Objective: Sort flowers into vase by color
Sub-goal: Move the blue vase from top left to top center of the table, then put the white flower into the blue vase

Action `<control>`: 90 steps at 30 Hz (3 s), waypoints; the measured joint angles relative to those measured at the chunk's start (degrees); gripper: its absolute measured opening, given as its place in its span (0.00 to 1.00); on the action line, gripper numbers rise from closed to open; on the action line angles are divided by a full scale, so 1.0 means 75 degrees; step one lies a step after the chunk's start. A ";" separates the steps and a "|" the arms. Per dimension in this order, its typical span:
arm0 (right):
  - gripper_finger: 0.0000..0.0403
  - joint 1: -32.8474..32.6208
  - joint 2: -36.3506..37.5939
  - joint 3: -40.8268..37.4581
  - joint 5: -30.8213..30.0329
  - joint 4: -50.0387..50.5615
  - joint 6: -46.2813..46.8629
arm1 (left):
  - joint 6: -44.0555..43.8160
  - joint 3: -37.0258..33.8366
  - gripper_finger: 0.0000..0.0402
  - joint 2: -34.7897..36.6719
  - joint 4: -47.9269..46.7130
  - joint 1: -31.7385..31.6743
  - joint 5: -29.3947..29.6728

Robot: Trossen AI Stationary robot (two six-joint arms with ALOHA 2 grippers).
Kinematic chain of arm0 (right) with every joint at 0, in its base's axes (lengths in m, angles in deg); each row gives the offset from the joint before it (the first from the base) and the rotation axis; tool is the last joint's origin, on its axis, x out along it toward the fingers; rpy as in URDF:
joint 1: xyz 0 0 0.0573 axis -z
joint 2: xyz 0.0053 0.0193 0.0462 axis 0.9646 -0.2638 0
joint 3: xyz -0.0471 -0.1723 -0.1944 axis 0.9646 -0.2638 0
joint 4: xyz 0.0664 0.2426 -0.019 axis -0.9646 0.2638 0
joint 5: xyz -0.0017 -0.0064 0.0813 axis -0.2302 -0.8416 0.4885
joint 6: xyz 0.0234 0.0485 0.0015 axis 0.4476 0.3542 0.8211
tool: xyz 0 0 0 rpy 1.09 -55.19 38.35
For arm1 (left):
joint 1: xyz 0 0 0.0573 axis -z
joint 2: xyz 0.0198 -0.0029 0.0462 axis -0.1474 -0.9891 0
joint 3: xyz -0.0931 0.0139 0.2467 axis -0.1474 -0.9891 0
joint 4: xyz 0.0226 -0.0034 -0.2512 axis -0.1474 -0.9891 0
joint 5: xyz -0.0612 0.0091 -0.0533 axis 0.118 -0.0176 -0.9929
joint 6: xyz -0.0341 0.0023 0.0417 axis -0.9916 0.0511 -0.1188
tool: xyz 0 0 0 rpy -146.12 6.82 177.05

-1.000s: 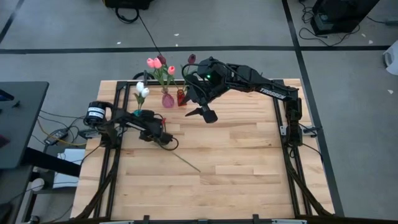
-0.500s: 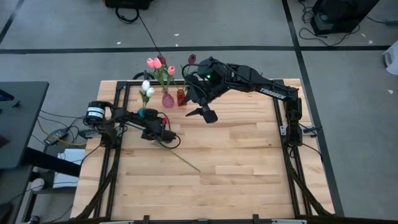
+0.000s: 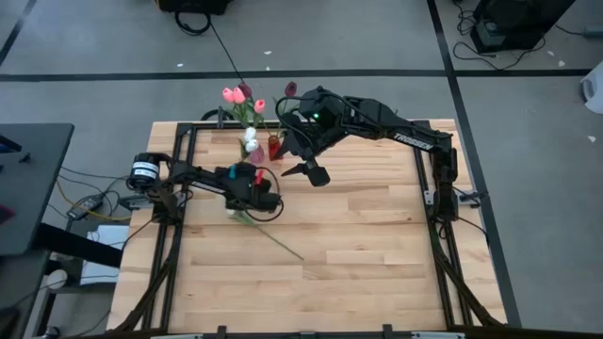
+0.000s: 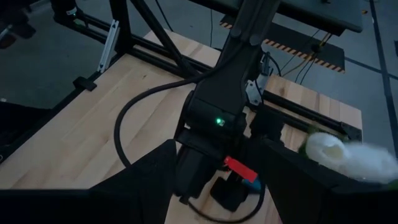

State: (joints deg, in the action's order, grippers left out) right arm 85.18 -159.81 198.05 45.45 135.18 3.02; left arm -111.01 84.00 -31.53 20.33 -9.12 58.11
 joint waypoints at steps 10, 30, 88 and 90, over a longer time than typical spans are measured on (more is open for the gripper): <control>0.60 0.0000 0.0000 0.0000 -0.0003 0.0006 0.0003 | 0.1938 0.0485 0.93 -0.0002 0.2185 0.0000 -0.0043; 0.60 0.0000 0.0000 -0.0002 -0.0061 0.0122 -0.0006 | 0.4719 0.0553 0.93 -0.0016 0.5027 0.0050 -0.0540; 0.60 -0.4202 0.1116 -0.6912 -0.6153 -0.6470 0.6481 | 0.6117 0.0553 0.77 0.2985 0.2348 0.6879 -0.1885; 0.60 -0.4226 0.1116 -0.7594 -0.6598 -0.7118 0.6876 | 0.6138 0.0553 0.76 0.2985 0.2394 0.7038 -0.1695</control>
State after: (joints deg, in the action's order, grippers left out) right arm 53.49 -151.44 141.10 -4.04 81.80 54.59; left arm -64.97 88.14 -9.15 38.29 43.66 45.40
